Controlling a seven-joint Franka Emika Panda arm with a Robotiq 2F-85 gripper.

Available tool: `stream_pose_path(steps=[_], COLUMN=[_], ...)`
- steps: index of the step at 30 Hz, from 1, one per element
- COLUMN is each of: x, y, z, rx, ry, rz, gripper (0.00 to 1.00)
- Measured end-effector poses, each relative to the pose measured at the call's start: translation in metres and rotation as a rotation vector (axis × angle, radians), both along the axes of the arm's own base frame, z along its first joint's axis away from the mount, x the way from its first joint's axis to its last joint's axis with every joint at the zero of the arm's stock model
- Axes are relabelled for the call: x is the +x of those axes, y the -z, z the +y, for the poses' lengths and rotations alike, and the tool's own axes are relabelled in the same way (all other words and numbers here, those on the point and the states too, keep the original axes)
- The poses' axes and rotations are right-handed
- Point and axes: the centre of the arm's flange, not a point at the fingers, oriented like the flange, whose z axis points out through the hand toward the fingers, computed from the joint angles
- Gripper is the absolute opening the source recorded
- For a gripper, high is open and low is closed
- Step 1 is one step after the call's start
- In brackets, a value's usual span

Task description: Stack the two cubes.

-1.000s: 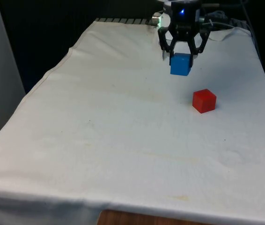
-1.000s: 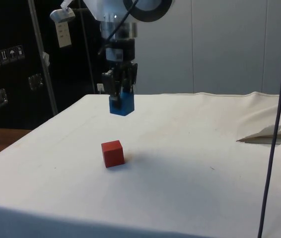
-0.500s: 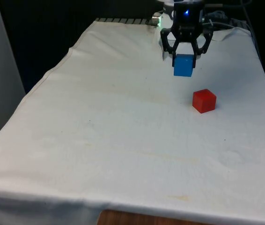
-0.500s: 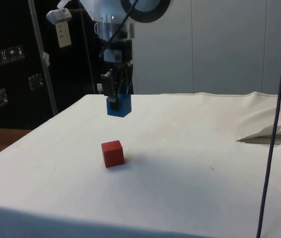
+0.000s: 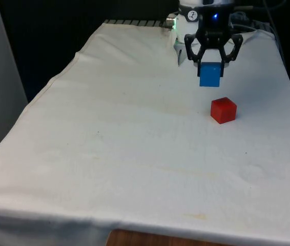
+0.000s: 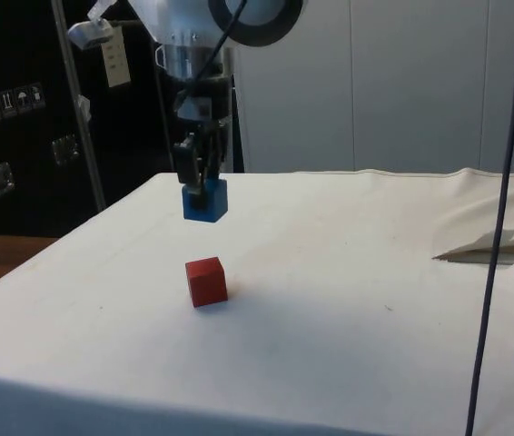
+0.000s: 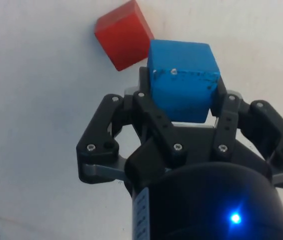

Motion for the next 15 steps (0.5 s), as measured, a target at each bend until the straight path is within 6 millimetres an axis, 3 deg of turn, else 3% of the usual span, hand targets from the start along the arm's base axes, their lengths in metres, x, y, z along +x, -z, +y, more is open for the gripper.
stream_pose_path(steps=[15], x=[0.007], y=[0.007], z=[0.025], rx=[0.004], ry=[-0.064], rz=[0.014], gripper=[0.03])
